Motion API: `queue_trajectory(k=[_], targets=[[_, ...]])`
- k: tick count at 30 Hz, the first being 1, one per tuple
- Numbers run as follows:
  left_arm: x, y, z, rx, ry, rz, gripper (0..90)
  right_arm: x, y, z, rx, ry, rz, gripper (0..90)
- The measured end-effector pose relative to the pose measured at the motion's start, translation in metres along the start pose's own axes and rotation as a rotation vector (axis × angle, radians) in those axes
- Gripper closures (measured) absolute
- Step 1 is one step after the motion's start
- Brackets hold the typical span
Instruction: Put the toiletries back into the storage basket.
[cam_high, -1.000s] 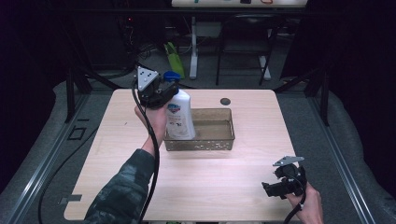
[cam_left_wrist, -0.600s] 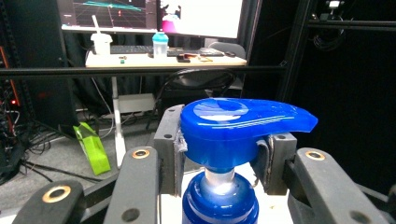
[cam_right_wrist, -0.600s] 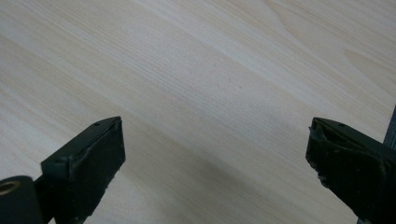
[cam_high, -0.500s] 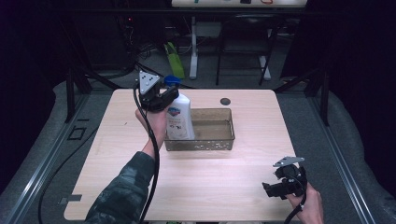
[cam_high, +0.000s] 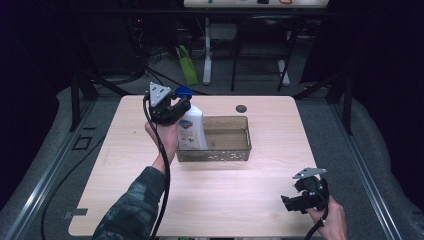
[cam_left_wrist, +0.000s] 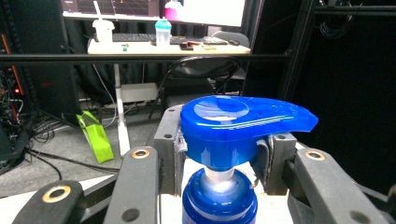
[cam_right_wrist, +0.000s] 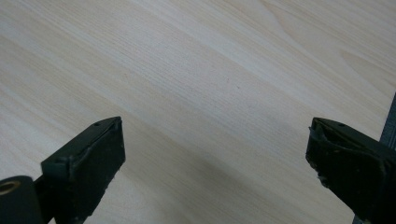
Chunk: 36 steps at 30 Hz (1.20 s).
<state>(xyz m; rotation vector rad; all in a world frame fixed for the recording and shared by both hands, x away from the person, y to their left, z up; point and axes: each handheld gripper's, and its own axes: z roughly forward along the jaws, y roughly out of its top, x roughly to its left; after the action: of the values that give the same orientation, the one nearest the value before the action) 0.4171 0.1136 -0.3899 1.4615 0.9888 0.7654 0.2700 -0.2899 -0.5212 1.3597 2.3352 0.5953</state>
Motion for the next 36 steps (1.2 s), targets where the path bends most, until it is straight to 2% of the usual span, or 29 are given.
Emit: queue_trajectory(k=[10, 20, 25, 30, 31, 34, 36], targets=[[0.000, -0.006, -0.002, 0.012, 0.002, 0.009, 59.0, 0.000, 0.000, 0.000, 0.001, 0.000, 0.000, 4.0], [0.005, -0.018, -0.003, 0.036, 0.004, -0.007, 59.0, -0.001, -0.001, 0.001, 0.005, 0.000, 0.002, 4.2], [0.006, -0.018, -0.004, 0.036, -0.001, -0.003, 59.0, -0.001, -0.001, 0.001, 0.006, 0.001, 0.002, 4.2], [0.000, -0.021, -0.011, 0.036, -0.008, 0.032, 59.0, -0.001, -0.001, 0.001, 0.007, -0.001, 0.003, 4.2], [-0.005, -0.023, -0.013, 0.034, -0.016, 0.062, 59.0, -0.001, -0.001, 0.001, 0.005, -0.002, 0.002, 4.2], [-0.010, -0.023, -0.013, 0.044, -0.030, 0.074, 59.0, -0.001, -0.002, 0.000, 0.007, -0.005, 0.003, 4.2], [-0.013, -0.023, -0.013, 0.051, -0.024, 0.075, 59.0, -0.001, -0.002, 0.000, 0.007, -0.004, 0.005, 4.2]])
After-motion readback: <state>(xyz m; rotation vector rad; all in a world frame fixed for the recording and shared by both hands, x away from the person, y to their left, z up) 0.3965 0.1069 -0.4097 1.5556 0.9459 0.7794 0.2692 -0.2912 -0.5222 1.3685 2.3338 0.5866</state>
